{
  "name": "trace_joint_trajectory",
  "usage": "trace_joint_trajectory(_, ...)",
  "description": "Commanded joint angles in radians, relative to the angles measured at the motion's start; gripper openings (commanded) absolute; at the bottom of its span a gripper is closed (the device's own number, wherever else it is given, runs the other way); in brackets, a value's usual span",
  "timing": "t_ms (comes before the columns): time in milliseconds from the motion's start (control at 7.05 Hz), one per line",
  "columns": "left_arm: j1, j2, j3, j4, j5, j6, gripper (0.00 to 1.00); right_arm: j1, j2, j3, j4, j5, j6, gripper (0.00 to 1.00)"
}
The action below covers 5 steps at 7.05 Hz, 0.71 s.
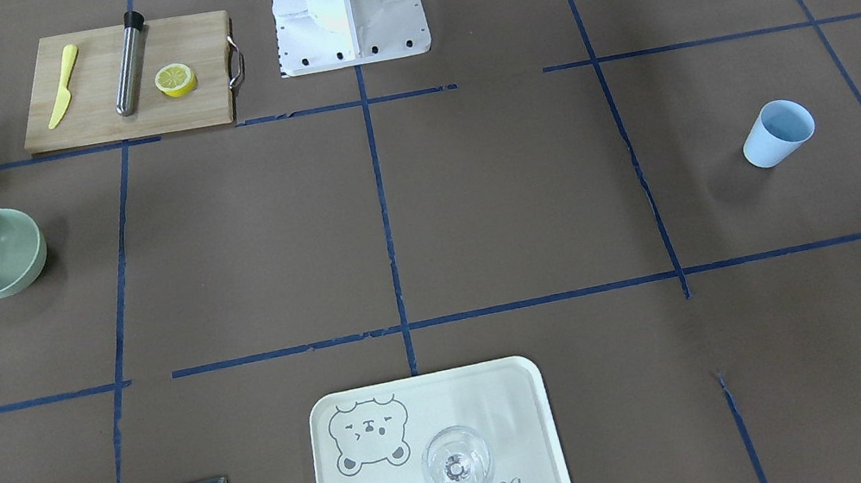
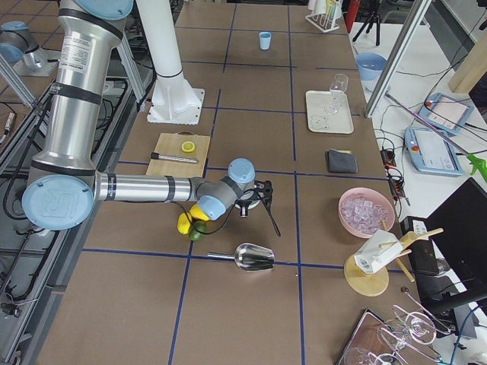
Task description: Pour ice into bowl
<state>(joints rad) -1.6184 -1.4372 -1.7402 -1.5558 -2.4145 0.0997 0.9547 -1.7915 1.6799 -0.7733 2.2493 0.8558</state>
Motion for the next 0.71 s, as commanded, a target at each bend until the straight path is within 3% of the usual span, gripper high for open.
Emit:
trace_joint_trajectory(0,0.000,0.000,-0.002,-0.001,0.000,0.000,1.00,0.001,0.044,0.107,-0.001,0.021,0.185,0.00)
trace_joint_trajectory(284,0.000,-0.003,-0.002,-0.004,-0.002,0.000,1.00,-0.049,0.192,0.138,-0.001,0.015,0.467,0.00)
trace_joint_trajectory(567,0.000,-0.005,-0.009,-0.004,-0.002,0.000,1.00,-0.228,0.379,0.127,-0.017,-0.110,0.673,0.00)
